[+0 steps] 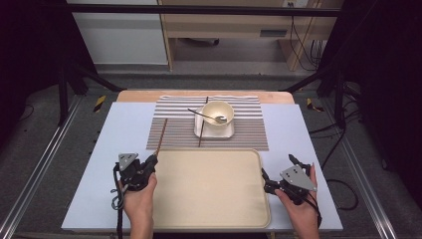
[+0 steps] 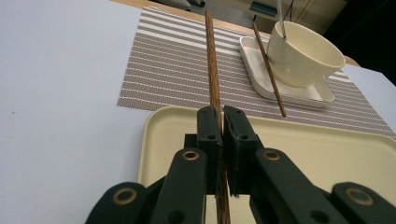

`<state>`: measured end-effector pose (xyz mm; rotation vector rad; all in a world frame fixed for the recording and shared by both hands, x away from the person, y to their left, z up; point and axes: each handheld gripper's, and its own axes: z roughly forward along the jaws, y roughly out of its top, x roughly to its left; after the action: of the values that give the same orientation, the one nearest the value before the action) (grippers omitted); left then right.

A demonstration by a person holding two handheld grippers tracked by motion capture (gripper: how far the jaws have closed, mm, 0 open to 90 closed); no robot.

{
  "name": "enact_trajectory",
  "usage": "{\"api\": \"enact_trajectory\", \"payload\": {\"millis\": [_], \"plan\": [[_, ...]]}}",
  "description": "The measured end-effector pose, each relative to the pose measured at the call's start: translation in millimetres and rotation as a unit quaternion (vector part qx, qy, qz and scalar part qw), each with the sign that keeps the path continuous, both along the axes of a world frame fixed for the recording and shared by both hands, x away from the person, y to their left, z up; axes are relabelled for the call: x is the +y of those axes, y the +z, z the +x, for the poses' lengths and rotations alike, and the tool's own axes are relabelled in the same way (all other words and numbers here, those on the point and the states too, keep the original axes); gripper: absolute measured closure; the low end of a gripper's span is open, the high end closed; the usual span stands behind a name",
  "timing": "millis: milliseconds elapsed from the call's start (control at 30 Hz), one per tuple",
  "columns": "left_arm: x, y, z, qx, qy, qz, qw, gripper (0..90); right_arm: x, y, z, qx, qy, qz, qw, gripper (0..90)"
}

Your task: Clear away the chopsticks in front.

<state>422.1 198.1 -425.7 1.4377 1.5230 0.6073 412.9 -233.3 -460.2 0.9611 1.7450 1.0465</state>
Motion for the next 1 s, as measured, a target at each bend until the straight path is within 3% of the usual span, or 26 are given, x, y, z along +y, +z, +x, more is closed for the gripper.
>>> {"api": "enact_trajectory", "payload": {"millis": [233, 400, 500, 1000], "plan": [[-0.1, -3.5, -15.7, -0.005, 0.005, -0.008, 0.9999, 85.5, -2.9, -0.6, 0.3, 0.003, -0.002, 0.016, 0.9999, 3.8], [-4.3, -3.7, -22.7, -0.010, 0.004, 0.010, 0.9999, 85.5, -2.7, -1.4, 0.3, 0.003, -0.002, 0.017, 0.9998, 3.8], [-3.6, -3.3, -26.6, -0.014, 0.008, -0.005, 0.9999, 85.5, -2.4, -1.9, 0.9, 0.005, -0.004, 0.016, 0.9999, 3.9], [-6.8, -5.0, -49.9, -0.030, 0.027, -0.002, 0.9992, 85.5, -3.8, -3.2, 3.2, 0.010, 0.003, 0.022, 0.9997, 4.0]]}}
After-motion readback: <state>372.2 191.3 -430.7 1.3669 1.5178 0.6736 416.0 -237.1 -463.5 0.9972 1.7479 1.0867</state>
